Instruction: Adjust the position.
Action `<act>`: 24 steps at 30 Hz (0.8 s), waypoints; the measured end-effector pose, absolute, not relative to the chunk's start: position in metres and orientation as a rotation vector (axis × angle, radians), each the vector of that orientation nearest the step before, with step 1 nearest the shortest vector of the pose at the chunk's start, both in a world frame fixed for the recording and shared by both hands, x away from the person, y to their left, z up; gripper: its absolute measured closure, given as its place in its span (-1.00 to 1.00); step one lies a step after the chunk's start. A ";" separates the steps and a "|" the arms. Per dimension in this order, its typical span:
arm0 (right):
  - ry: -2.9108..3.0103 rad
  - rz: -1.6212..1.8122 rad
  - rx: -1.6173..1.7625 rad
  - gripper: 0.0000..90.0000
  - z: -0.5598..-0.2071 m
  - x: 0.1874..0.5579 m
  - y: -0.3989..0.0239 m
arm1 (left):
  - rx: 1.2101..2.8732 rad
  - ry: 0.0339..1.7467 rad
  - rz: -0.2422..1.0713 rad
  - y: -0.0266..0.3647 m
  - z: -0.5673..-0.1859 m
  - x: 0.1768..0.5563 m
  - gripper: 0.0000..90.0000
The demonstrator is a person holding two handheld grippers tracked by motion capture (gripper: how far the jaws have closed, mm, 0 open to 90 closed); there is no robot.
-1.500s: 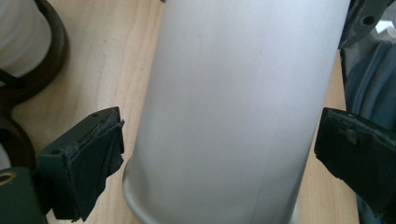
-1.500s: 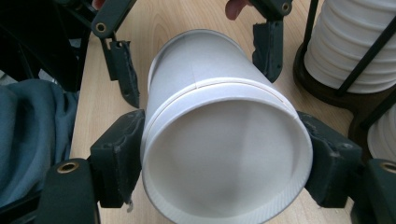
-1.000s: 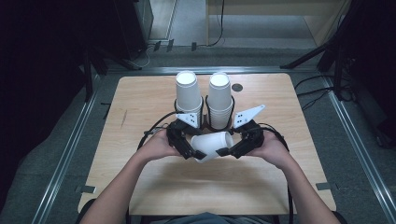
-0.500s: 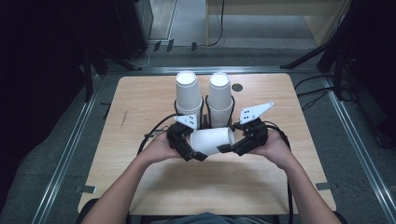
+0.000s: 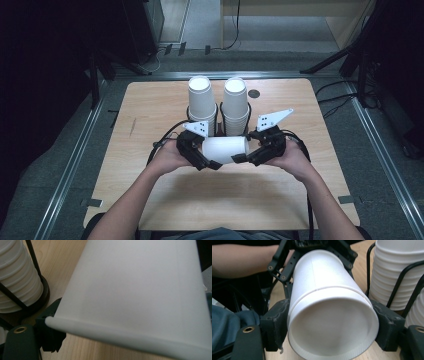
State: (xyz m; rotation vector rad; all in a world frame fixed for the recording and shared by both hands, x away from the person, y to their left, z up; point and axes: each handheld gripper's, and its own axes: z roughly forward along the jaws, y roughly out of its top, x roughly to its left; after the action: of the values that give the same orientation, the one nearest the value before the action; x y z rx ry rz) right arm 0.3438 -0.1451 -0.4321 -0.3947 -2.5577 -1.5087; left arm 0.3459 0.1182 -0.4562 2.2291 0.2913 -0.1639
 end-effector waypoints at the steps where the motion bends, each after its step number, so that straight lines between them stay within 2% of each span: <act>1: -2.548 -1.502 -0.393 -0.62 -0.432 0.344 -0.144 | 2.244 0.295 -0.157 0.118 -0.456 0.346 -0.74; 2: -2.562 -1.489 -0.399 -0.67 -0.432 0.343 -0.143 | 2.261 0.293 -0.160 0.118 -0.455 0.346 -0.74; 10: -2.679 -1.355 -0.403 -0.67 -0.443 0.342 -0.140 | 2.290 0.321 -0.206 0.126 -0.449 0.349 -0.74; 24: -2.755 -1.285 -0.409 -0.67 -0.450 0.343 -0.143 | 2.474 0.342 -0.128 0.128 -0.436 0.349 -0.75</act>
State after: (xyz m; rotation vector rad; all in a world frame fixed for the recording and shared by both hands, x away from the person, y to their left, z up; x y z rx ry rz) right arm 0.3430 -0.1429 -0.4496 -0.4092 -2.7550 -1.2845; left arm 0.3492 0.1276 -0.4359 2.4737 0.3421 -0.1279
